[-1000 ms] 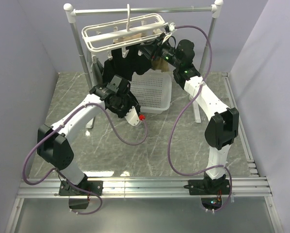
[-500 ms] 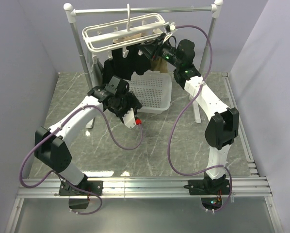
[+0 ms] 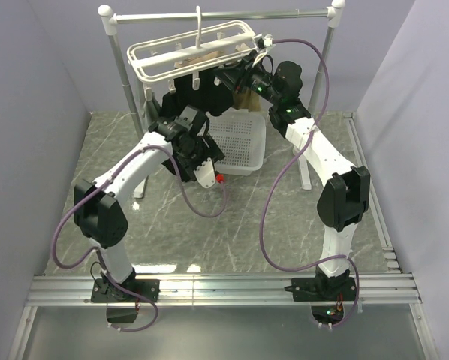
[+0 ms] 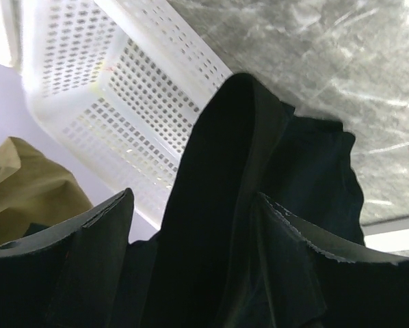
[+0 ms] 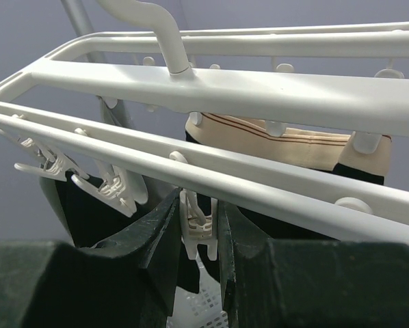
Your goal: Clip the underwear to the hanger
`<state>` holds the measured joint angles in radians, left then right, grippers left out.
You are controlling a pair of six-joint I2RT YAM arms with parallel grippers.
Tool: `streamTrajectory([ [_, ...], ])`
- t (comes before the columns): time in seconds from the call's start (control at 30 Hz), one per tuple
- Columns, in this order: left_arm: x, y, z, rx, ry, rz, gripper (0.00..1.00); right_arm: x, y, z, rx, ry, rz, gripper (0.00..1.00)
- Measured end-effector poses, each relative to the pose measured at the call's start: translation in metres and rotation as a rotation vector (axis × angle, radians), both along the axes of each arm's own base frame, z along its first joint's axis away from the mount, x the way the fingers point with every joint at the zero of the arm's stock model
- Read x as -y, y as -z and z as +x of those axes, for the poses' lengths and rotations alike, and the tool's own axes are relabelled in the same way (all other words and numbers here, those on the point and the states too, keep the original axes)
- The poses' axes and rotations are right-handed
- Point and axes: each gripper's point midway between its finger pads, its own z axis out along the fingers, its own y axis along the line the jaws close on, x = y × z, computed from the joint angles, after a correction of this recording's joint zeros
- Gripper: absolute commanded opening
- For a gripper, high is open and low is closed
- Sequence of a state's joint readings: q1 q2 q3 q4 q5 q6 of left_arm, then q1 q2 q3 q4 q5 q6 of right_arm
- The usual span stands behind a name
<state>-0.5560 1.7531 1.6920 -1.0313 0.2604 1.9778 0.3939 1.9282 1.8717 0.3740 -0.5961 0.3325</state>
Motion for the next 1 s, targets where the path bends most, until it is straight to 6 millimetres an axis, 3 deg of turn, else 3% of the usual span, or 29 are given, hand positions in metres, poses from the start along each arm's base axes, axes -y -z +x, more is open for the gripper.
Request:
streamTrajectory([
  [0.43,-0.007,0.03,0.003,-0.07,-0.013,0.225,0.69,0.001,0.0,0.001,0.0,0.002,0.001,0.0],
  [0.5,-0.009,0.035,0.004,-0.075,-0.017,0.255,0.6,0.002,0.0,0.001,0.0,0.003,0.002,0.0],
  [0.63,-0.014,0.043,0.005,-0.086,-0.033,0.297,0.23,0.004,0.0,0.004,-0.001,0.008,0.006,0.0],
  [0.77,-0.013,0.04,0.009,-0.095,-0.054,0.295,0.01,0.006,0.0,0.006,0.0,0.011,0.009,0.0],
  [1.0,0.001,0.021,0.011,-0.132,-0.101,0.167,0.0,0.006,-0.001,0.005,0.003,0.008,0.01,0.0],
])
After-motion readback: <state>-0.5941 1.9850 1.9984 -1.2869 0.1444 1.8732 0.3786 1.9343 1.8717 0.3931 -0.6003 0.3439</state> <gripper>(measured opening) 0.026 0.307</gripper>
